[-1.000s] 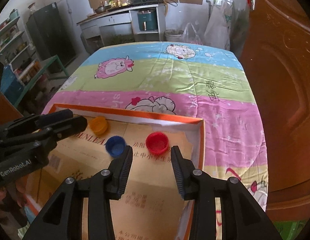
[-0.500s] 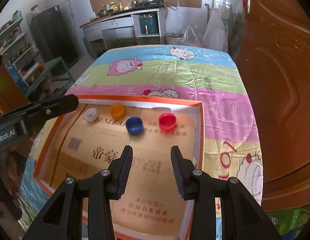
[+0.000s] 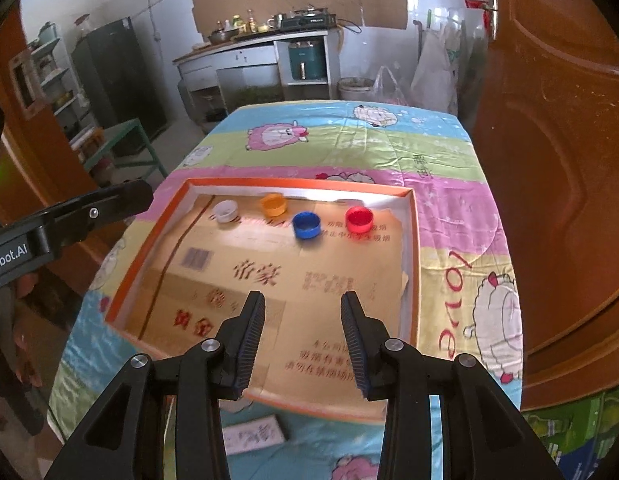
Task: Organize rigid objects
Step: 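Move both open grippers out of the tray toward the items on the quilt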
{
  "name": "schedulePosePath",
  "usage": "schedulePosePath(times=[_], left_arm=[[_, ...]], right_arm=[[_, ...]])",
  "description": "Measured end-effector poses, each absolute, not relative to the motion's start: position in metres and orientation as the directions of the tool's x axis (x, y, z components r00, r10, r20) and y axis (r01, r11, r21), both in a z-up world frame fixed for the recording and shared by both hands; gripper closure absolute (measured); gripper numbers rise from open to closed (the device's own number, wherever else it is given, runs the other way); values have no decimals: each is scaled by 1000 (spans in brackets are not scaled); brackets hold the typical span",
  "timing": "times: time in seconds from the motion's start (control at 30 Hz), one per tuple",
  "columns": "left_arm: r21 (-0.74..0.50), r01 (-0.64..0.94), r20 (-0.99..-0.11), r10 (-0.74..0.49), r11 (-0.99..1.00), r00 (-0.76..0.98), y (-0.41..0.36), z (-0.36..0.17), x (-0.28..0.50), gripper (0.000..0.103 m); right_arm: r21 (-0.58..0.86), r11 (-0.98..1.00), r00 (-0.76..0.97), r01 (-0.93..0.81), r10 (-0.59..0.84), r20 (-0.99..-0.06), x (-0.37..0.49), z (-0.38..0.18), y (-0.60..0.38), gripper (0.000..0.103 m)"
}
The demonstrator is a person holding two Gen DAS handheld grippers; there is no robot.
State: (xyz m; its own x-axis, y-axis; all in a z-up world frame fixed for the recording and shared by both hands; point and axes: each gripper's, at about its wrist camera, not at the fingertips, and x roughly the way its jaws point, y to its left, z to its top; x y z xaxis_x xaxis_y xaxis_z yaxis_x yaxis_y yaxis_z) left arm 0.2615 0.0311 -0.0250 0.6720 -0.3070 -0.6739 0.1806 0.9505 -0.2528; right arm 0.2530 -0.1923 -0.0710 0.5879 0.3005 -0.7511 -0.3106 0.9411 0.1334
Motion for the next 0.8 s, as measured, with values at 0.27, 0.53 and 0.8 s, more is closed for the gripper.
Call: schedulePosePath(times=[0.27,0.53,0.8], left_arm=[[-259,166,-661,-300,951,688,45,-25,225,60],[-262,140,-652,-283,955,704,61,-31,184,60],[-240,119,-657,-251,963,710,54,-54,124,60]], right_arm=[[138,936,597,-324,315,-738,216,-67,-185,62],[167,926,593,-339,348,-726,180,-73,-177,62],[195,935,603,-297,342,-721,146,-92,-175,62]])
